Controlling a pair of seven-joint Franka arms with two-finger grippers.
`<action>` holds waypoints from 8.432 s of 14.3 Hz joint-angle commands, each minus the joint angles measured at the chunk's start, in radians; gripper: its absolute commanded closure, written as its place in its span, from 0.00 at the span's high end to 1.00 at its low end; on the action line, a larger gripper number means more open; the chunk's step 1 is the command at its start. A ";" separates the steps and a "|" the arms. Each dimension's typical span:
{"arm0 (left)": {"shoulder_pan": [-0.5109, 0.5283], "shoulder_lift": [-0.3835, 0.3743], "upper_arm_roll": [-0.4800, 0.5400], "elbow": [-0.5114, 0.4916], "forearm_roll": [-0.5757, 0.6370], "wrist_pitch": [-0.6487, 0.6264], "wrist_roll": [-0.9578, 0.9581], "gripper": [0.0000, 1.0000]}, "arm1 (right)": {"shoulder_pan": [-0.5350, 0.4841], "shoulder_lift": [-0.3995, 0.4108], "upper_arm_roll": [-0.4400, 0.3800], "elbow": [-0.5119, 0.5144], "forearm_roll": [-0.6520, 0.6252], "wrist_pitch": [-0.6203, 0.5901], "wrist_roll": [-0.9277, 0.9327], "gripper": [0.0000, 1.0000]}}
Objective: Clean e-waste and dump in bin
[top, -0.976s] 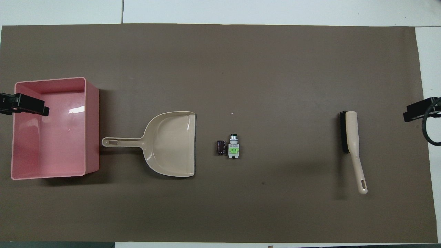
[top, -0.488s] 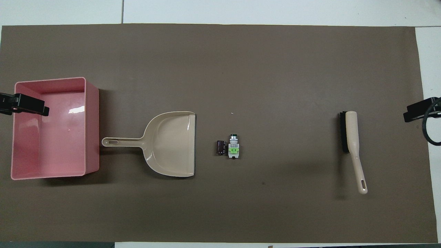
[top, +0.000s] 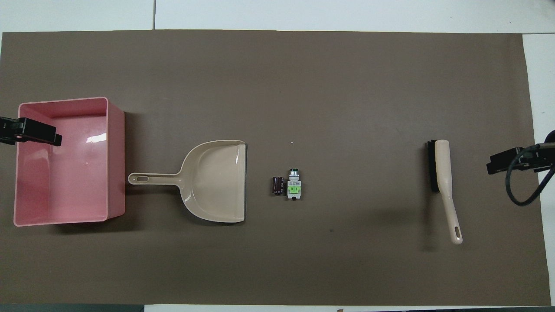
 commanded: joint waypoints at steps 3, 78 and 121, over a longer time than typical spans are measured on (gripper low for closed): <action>-0.044 0.001 -0.006 0.000 -0.007 0.000 0.026 0.98 | -0.036 -0.117 0.002 -0.357 0.026 0.213 -0.039 0.99; -0.505 0.022 -0.016 -0.567 0.231 0.491 0.913 0.00 | 0.588 0.046 0.023 -0.357 0.191 0.318 0.444 0.00; -0.494 0.015 -0.017 -0.584 0.232 0.500 0.927 0.00 | 0.888 0.357 0.045 -0.123 0.352 0.540 0.812 0.00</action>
